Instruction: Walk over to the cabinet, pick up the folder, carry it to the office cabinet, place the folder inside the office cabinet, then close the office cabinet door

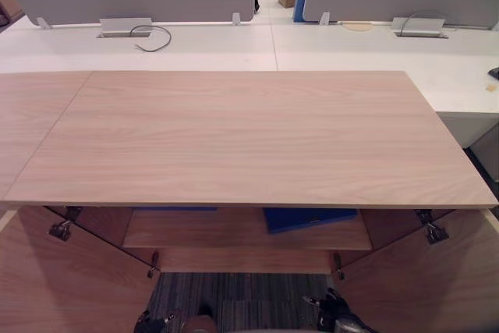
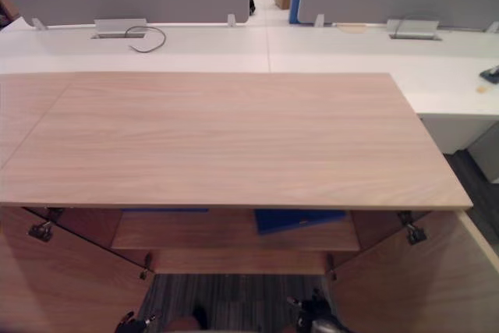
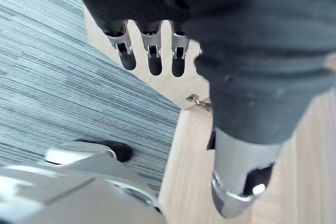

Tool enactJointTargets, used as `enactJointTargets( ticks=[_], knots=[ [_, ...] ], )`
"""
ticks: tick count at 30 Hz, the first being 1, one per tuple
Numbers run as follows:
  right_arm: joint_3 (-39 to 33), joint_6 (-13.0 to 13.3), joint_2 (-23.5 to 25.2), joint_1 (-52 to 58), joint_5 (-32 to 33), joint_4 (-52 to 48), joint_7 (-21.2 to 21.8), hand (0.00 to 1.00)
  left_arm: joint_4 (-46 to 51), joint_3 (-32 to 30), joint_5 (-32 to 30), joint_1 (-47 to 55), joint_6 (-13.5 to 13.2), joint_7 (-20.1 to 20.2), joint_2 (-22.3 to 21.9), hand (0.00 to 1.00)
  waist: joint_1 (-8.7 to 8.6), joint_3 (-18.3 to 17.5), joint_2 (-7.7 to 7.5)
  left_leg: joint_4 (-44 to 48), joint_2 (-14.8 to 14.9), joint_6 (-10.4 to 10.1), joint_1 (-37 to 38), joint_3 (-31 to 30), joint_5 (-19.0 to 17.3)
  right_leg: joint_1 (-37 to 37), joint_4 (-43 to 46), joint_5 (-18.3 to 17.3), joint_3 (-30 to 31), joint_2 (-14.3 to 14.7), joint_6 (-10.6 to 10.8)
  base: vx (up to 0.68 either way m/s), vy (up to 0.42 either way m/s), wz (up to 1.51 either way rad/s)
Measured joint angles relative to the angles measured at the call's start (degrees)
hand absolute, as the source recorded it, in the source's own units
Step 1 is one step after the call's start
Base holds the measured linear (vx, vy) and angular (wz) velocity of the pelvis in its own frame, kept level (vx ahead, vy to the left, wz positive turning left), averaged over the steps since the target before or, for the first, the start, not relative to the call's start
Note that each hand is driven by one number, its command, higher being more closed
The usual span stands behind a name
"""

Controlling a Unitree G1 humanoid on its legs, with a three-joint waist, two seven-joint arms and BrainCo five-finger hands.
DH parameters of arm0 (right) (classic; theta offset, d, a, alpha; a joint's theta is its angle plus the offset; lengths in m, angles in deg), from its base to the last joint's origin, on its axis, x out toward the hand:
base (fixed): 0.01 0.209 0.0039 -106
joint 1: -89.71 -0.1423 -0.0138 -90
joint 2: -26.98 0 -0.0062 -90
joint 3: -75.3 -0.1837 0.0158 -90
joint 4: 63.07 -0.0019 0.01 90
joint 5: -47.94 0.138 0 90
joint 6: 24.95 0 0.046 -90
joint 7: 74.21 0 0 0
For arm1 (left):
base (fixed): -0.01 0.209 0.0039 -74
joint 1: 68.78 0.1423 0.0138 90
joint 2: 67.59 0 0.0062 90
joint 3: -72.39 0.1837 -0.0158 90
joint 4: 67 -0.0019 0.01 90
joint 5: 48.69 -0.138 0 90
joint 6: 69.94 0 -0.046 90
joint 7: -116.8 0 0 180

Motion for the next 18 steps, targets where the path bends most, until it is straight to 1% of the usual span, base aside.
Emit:
enactJointTargets(
  ticks=[1,2,4,6,7,8,9,11,12,15,18],
  knots=[
    [0.5,0.0,-0.3,0.4,0.0,0.1,0.1,0.00,0.0,-0.1,0.1,0.7,-0.1,0.0,-0.2,0.00,-0.03,-0.3,0.18,-0.4,0.3,-0.4,0.3,-0.6,0.6,0.2,-0.2,0.0,0.0,0.7,-0.1,0.01,-0.129,-0.12],
    [0.9,0.0,-0.5,0.6,0.0,0.4,0.1,0.00,-0.2,0.0,0.1,1.0,-0.1,0.0,0.0,0.00,-0.11,-0.4,0.06,-0.4,1.0,-0.3,0.8,-0.6,1.0,0.6,0.0,-0.1,0.1,1.2,-0.3,0.03,-0.102,-0.11],
    [1.0,0.1,-1.1,0.1,0.0,0.3,0.1,0.00,-1.0,0.6,0.0,0.9,-0.1,0.1,0.5,0.00,-0.24,-0.4,-0.25,-0.2,1.2,-0.4,0.9,-0.7,1.1,0.7,0.3,-0.1,0.2,1.7,-0.4,0.02,-0.076,-0.05],
    [4.1,0.2,-1.8,-0.1,0.0,0.0,0.1,0.00,-1.1,1.6,-1.2,1.0,-0.2,0.1,0.7,0.00,-0.17,-0.2,-0.67,0.5,0.9,-0.5,0.9,-0.6,1.1,0.9,0.5,-0.1,0.6,1.2,-0.4,-0.01,0.018,0.01],
    [7.3,0.2,-1.8,-0.2,0.0,-1.2,0.0,0.00,-1.1,2.5,-1.8,1.2,-0.3,0.1,1.2,0.00,-0.17,-0.2,-0.92,0.8,0.7,-0.5,1.0,-0.6,1.0,1.2,0.5,-0.1,0.6,1.0,-0.4,-0.02,0.034,0.01],
    [8.9,0.2,-1.7,-0.2,-0.1,-2.0,0.0,0.00,-1.1,2.6,-1.9,1.2,-0.3,0.1,1.4,0.00,-0.17,-0.1,-1.21,0.8,0.7,-0.5,1.0,-0.6,1.0,1.2,0.5,-0.1,0.6,1.0,-0.4,-0.04,0.034,0.01],
    [12.1,0.4,-1.5,-0.3,-1.1,-4.4,0.0,0.00,-1.0,2.8,-1.9,1.3,-0.3,0.1,1.9,0.00,-0.12,0.1,-1.86,0.8,0.7,-0.5,1.0,-0.7,1.1,1.1,0.5,-0.1,0.6,1.0,-0.4,-0.06,0.024,0.01],
    [14.4,1.1,-1.5,-1.0,-3.2,-8.5,-0.2,0.00,-0.9,4.2,-1.9,1.7,-0.5,-0.2,2.6,0.00,-0.02,-0.1,-2.60,0.7,0.7,-0.5,0.8,-0.7,1.3,0.7,0.4,0.0,0.8,0.9,-0.4,-0.09,0.024,0.01],
    [14.6,1.3,-1.7,-1.5,-4.6,-10.3,-0.4,0.00,-0.9,4.9,-2.0,1.8,-0.7,-0.4,2.7,0.00,0.03,-0.2,-2.63,0.5,0.5,-0.5,0.8,-0.7,1.4,0.3,0.5,0.0,0.8,0.8,-0.4,-0.08,0.020,0.02],
    [18.9,2.3,-4.4,-4.5,-10.3,-15.3,-0.9,0.00,-0.7,6.8,-3.1,1.8,-1.4,-1.0,3.2,0.00,0.12,-0.1,-2.36,-0.4,-0.1,-0.4,0.7,-0.9,2.0,-0.3,0.8,0.1,0.8,0.1,-0.3,-0.05,0.025,0.03],
    [22.0,3.2,-7.6,-9.2,-15.2,-17.8,-1.1,0.00,0.8,7.7,-3.7,1.8,-1.8,-1.0,3.3,0.00,0.36,1.0,-1.91,2.2,-0.9,0.3,-1.4,-1.2,1.3,-2.2,3.5,-0.5,0.9,-1.3,0.1,-0.04,0.029,0.06]
  ],
)
